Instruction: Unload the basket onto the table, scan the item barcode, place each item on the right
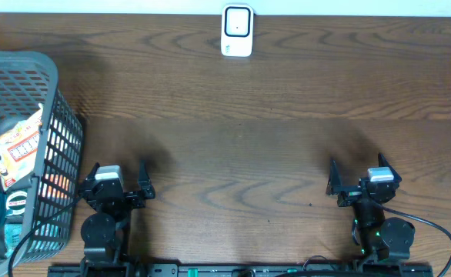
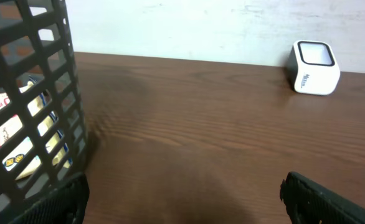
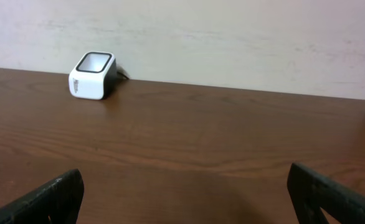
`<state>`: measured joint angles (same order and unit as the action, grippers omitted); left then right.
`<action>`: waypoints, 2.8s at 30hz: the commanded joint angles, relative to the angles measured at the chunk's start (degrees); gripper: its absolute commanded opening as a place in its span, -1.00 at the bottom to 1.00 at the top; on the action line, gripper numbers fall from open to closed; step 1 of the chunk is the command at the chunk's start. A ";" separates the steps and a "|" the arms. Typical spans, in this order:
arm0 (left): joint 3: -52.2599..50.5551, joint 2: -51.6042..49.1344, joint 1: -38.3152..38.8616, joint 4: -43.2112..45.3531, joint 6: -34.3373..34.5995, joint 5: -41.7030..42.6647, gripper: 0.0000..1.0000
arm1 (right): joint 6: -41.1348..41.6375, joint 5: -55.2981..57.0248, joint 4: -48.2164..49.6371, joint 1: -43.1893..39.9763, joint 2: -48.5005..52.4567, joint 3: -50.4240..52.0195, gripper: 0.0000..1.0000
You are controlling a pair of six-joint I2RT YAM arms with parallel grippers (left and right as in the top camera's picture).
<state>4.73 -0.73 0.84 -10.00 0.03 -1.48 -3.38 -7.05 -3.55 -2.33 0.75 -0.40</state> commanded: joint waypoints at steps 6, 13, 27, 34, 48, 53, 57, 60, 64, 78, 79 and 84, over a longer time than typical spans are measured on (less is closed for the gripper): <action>2.29 0.39 -0.24 0.02 1.73 5.38 0.95 | 0.11 0.26 -0.15 0.46 -0.11 0.09 0.99; 15.23 -8.24 -0.24 -2.58 3.04 5.29 0.95 | 0.09 0.26 -0.15 0.46 -0.11 0.09 0.98; 72.72 -46.27 -0.24 -41.38 4.94 3.52 0.95 | 0.11 0.26 -0.15 0.46 -0.11 0.09 0.98; 77.37 -50.66 -0.31 -44.63 5.25 1.95 0.95 | 0.11 0.26 -0.15 0.46 -0.11 0.09 0.98; 98.90 -63.54 -26.95 -61.05 20.68 -18.84 0.95 | 0.11 0.26 -0.15 0.46 -0.11 0.09 0.98; 98.88 -70.29 -43.54 -66.16 20.63 -10.25 0.95 | 0.11 0.26 -0.15 0.46 -0.11 0.09 0.98; 98.07 -75.32 -53.96 -67.80 21.73 -1.55 0.95 | 0.11 0.26 -0.15 0.46 -0.11 0.09 0.98; 97.20 -77.90 -59.08 -69.20 30.34 0.63 0.95 | 0.11 0.26 -0.15 0.46 -0.11 0.09 0.98; 96.48 -79.76 -62.73 -72.17 47.84 -2.19 0.95 | 0.11 0.26 -0.15 0.46 -0.11 0.09 0.99; 95.76 -89.39 -63.30 -72.02 80.59 -7.58 0.95 | 0.11 0.48 -0.15 0.46 -0.11 0.09 0.99; 95.76 -90.64 -63.30 -72.08 82.77 -7.58 0.95 | 0.11 0.48 -0.15 0.46 -0.11 0.09 0.98; 95.76 -96.08 -63.30 -71.49 90.33 -7.58 0.95 | 0.11 0.48 -0.15 0.46 -0.11 0.09 0.98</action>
<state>100.68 -94.32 -62.26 -81.58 82.24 -7.44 -3.36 -6.79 -3.57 -2.33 0.73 -0.40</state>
